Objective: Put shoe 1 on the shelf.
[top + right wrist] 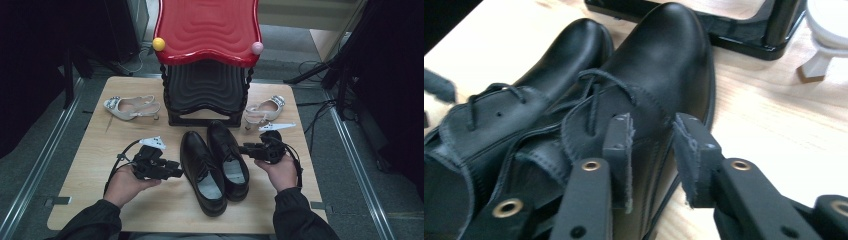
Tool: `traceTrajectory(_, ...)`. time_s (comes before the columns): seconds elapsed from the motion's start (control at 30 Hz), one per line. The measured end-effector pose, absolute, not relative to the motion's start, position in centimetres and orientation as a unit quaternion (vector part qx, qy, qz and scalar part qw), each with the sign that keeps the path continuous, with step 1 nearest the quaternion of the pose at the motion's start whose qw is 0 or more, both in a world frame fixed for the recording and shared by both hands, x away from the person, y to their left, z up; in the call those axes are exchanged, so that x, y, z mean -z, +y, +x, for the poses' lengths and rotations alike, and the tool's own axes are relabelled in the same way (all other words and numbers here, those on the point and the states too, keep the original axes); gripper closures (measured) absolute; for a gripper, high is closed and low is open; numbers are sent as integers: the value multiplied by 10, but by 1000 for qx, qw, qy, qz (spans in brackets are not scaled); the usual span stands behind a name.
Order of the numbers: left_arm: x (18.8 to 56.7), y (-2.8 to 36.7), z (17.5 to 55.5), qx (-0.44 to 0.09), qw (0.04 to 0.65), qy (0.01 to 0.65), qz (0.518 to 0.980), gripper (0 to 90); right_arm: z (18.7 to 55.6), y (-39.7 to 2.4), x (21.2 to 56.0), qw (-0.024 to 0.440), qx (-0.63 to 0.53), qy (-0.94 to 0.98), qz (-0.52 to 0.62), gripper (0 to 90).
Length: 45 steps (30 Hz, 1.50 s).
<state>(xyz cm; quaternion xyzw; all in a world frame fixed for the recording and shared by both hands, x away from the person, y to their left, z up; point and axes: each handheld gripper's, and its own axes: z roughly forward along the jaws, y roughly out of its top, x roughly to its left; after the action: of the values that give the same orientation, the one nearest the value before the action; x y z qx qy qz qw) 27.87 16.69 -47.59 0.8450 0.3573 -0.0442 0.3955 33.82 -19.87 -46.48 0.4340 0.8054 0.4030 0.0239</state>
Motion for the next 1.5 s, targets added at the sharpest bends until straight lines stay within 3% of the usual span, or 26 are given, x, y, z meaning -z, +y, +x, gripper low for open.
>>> traceTrajectory(0.43, 475, 180, 286, 46, 389, 374, 841, 434, 316, -199, 452, 36, -413, 803, 428, 441)
traceTrajectory(0.57, 475, 181, 287, 43, 385, 375, 842, 403, 309, -194, 448, 34, -409, 806, 426, 409)
traceTrajectory(1.5, 471, 190, 304, 45, 396, 375, 837, 356, 263, -154, 450, 28, -393, 822, 410, 420)
